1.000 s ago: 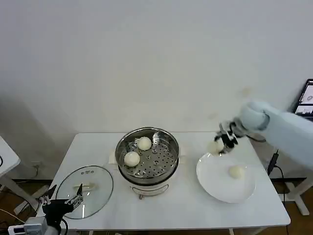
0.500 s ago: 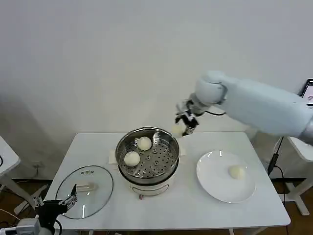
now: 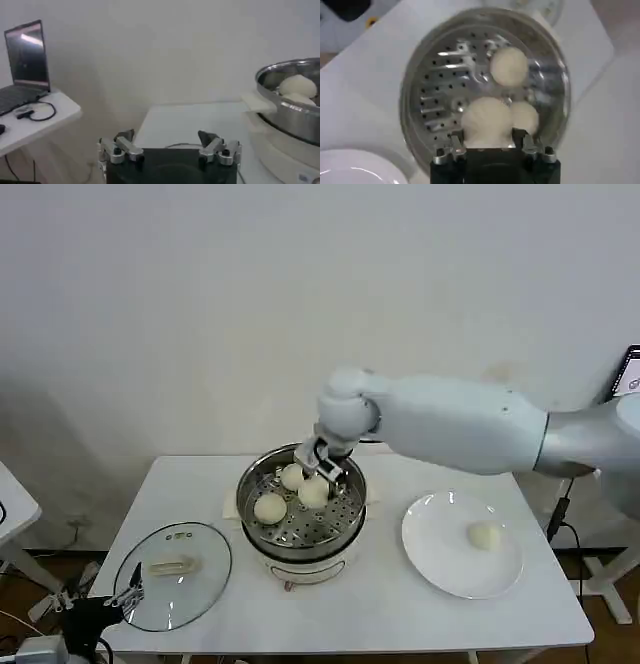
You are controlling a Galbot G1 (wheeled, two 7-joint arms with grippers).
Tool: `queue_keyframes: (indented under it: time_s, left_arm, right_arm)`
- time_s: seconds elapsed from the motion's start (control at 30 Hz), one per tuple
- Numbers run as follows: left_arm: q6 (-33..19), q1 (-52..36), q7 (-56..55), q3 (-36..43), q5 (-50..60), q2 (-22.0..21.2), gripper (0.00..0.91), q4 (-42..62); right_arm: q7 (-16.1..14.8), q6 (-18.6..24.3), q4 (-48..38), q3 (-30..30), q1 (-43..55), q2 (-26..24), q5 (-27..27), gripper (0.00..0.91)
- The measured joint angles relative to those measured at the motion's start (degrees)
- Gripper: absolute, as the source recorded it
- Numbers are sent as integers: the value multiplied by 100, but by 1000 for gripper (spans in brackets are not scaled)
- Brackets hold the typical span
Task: Take steamed baozi put them in steamer then cover it.
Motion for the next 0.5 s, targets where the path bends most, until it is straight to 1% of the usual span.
queue_keyframes:
  time_s: [0.3, 0.5]
  left_arm:
    - [-4, -8, -6, -39, 6, -55, 907, 23]
    - [-10, 15, -10, -72, 6, -57, 907, 52]
  right_arm:
    - [58, 585, 55, -133, -218, 158, -315, 645]
    - [138, 869, 95, -183, -342, 237, -407, 645]
